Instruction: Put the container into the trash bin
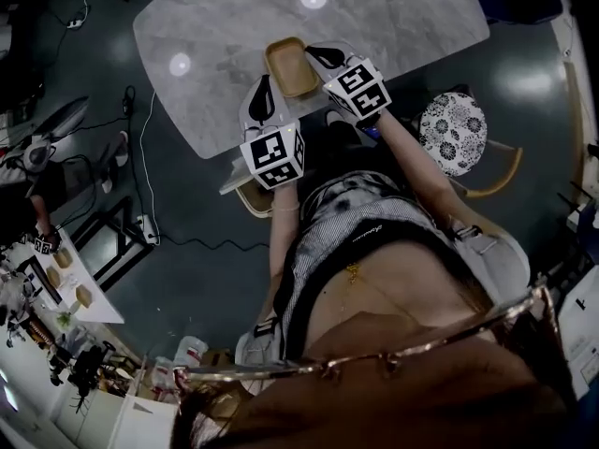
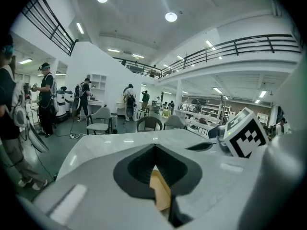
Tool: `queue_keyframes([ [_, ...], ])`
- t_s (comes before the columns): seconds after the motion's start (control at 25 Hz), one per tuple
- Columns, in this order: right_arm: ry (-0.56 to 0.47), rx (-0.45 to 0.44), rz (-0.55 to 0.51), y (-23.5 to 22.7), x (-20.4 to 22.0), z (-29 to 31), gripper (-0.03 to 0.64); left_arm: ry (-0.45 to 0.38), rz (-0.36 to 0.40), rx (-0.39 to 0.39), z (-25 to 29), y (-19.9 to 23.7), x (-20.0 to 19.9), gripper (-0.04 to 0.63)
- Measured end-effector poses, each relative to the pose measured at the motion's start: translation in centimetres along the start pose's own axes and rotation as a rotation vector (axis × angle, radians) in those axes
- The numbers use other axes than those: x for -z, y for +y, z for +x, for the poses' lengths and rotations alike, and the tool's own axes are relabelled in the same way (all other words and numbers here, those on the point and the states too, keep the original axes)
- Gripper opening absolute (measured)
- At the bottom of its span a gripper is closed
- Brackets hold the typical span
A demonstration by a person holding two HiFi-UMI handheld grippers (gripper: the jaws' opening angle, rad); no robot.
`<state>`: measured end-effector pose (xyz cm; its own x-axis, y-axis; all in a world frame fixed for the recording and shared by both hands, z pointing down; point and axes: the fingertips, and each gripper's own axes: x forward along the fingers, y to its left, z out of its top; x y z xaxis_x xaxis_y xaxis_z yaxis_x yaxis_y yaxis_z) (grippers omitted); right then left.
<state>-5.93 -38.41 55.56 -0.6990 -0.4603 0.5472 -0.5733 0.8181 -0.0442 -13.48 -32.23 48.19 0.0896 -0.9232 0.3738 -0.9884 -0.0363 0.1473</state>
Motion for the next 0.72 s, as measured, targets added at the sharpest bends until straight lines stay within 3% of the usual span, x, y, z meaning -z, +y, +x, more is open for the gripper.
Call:
queue_keyframes([
  [0.48,0.271,-0.085,0.119,-1.7,8.1,5.3,0.028,0.044,-0.029,0.001,0.8,0.2,1.5,0.000],
  [0.72,0.405,-0.046,0.097,-2.4,10.8,7.0,0.028,0.046,-0.045,-0.034,0.4,1.4,1.9,0.000],
])
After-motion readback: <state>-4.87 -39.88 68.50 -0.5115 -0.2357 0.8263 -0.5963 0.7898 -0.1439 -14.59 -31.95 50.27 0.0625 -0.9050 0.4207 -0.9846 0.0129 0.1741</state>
